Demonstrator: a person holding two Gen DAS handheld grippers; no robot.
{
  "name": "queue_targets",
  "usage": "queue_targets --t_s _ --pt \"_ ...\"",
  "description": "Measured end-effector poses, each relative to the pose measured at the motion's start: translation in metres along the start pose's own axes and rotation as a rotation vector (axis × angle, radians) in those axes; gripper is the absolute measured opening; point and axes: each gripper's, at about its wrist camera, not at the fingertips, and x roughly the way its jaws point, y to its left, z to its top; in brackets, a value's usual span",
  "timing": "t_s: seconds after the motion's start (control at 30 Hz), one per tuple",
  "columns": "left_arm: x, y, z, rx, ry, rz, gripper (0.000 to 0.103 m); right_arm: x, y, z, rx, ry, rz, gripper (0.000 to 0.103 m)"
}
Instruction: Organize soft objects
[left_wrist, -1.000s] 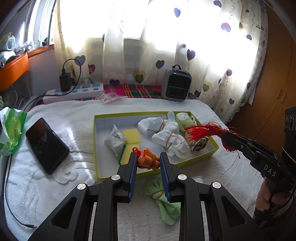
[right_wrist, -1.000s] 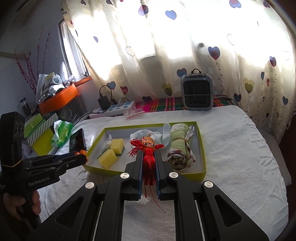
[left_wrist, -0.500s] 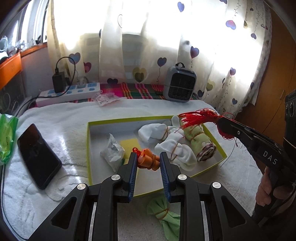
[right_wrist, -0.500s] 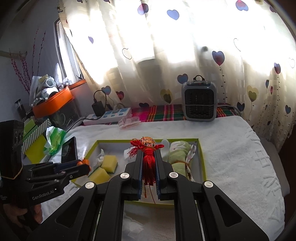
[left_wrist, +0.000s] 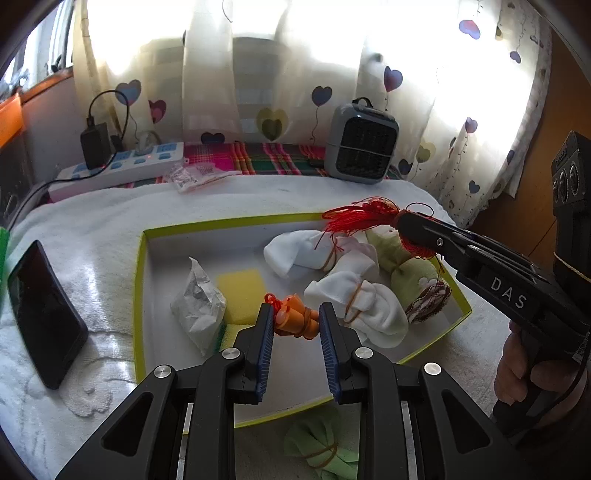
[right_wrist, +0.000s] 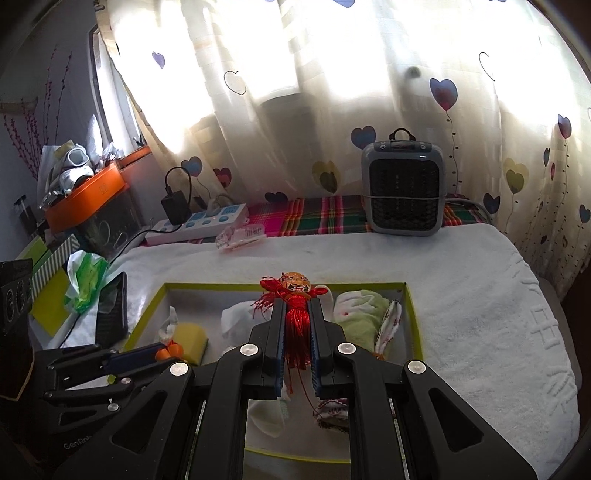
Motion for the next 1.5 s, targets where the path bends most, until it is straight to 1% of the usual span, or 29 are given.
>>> queue_targets --t_s 0.17,0.23,0.27,0.47,0.93,1.3,1.5 --pt "0.008 0.0 -0.001 0.002 0.014 0.0 0.023 0.014 -0.004 -0.007 0.002 0.042 -0.003 0.012" --pt "0.011 0.0 -0.002 0.01 0.018 0.016 0.023 0.018 -0.004 -0.01 0.0 0.058 -0.001 0.012" --pt "0.012 -0.001 -0.003 0.018 0.018 0.026 0.023 0.018 -0.004 -0.011 -0.002 0.062 -0.001 0.012" --pt "0.015 -0.001 -0.004 0.021 0.024 0.025 0.023 0.021 -0.005 -0.012 -0.004 0.073 -0.002 0.012" --pt "0.016 -0.002 -0.004 0.018 0.029 0.027 0.023 0.023 -0.005 -0.014 -0.011 0.065 -0.013 0.012" --pt "0.016 -0.001 -0.004 0.02 0.026 0.027 0.025 0.024 -0.005 -0.016 -0.019 0.065 -0.012 0.012" --pt "0.016 -0.002 -0.004 0.022 0.026 0.028 0.026 0.025 -0.002 -0.019 -0.034 0.066 -0.02 0.016"
